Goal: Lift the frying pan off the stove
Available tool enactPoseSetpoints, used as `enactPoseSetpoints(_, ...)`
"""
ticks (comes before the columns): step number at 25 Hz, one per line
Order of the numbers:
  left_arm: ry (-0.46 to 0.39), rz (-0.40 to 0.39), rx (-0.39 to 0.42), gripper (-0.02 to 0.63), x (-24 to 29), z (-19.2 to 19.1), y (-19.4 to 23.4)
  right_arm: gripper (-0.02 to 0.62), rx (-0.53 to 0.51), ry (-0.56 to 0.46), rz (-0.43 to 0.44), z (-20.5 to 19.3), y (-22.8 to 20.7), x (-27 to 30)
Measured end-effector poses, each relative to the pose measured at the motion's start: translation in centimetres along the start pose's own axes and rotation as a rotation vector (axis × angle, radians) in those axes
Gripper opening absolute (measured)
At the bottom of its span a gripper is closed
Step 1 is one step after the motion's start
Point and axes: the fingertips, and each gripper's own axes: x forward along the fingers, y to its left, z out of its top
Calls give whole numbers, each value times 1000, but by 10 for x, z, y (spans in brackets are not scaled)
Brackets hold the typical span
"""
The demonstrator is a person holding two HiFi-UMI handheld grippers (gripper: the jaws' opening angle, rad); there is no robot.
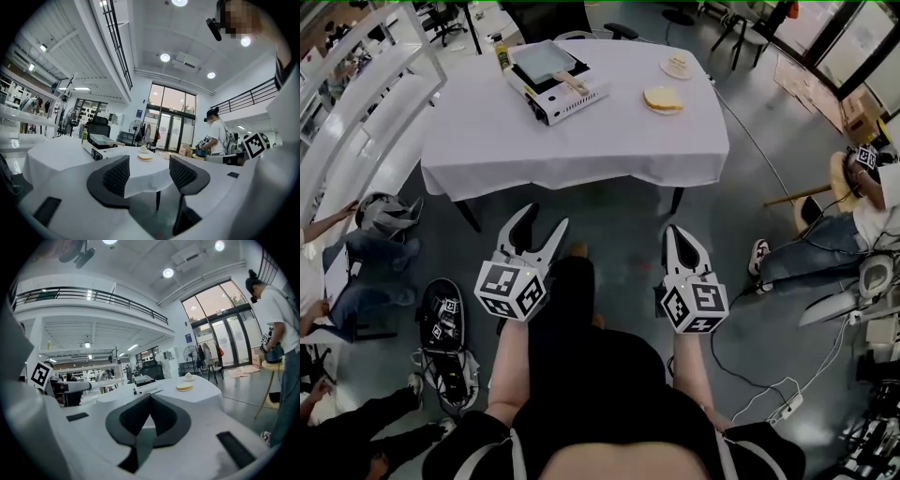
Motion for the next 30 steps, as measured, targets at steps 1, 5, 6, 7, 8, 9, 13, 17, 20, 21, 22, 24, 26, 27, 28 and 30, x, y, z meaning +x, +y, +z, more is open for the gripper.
enactPoseSetpoints(1, 0, -2, -1, 272, 4, 1, 2, 6, 0, 0, -1, 1, -2, 4)
enactPoseSetpoints(5, -2, 1, -7, 272, 26, 5, 17, 6, -5, -2, -1, 8, -9, 29)
enactPoseSetpoints(6, -5, 2, -9, 272, 33, 8, 22, 6, -5, -1, -1, 11, -11, 37)
enactPoseSetpoints(7, -7, 2, -10, 272, 41, 11, 26, 6, -5, -1, -2, 13, -13, 45)
enactPoseSetpoints(8, -8, 0, -10, 272, 48, 14, 30, 6, -5, -1, -2, 16, -15, 54)
enactPoseSetpoints(9, -9, -2, -9, 272, 55, 17, 34, 6, -6, -1, -2, 19, -16, 62)
enactPoseSetpoints(13, -14, -7, -14, 272, 88, 31, 56, 6, -14, -6, 3, 35, -21, 101)
enactPoseSetpoints(17, -19, -17, -11, 272, 123, 50, 81, 6, -17, -8, -8, 52, -24, 138)
enactPoseSetpoints(20, -22, -32, -4, 272, 148, 63, 97, 6, -20, -14, -26, 65, -29, 163)
enactPoseSetpoints(21, -23, -36, -2, 272, 156, 67, 102, 6, -20, -17, -31, 68, -30, 171)
enactPoseSetpoints(22, -24, -39, -1, 272, 163, 71, 108, 6, -21, -19, -36, 72, -31, 180)
enactPoseSetpoints(24, -28, -43, 0, 272, 177, 77, 119, 6, -21, -23, -42, 78, -33, 196)
enactPoseSetpoints(26, -29, -46, 0, 272, 189, 82, 130, 6, -20, -24, -47, 82, -34, 210)
enactPoseSetpoints(27, -28, -48, 0, 272, 194, 84, 135, 6, -20, -24, -49, 83, -34, 218)
enactPoseSetpoints(28, -27, -50, 0, 272, 199, 85, 140, 6, -20, -22, -50, 83, -34, 225)
enactPoseSetpoints(30, -23, -53, -2, 272, 207, 87, 151, 6, -21, -18, -52, 84, -32, 239)
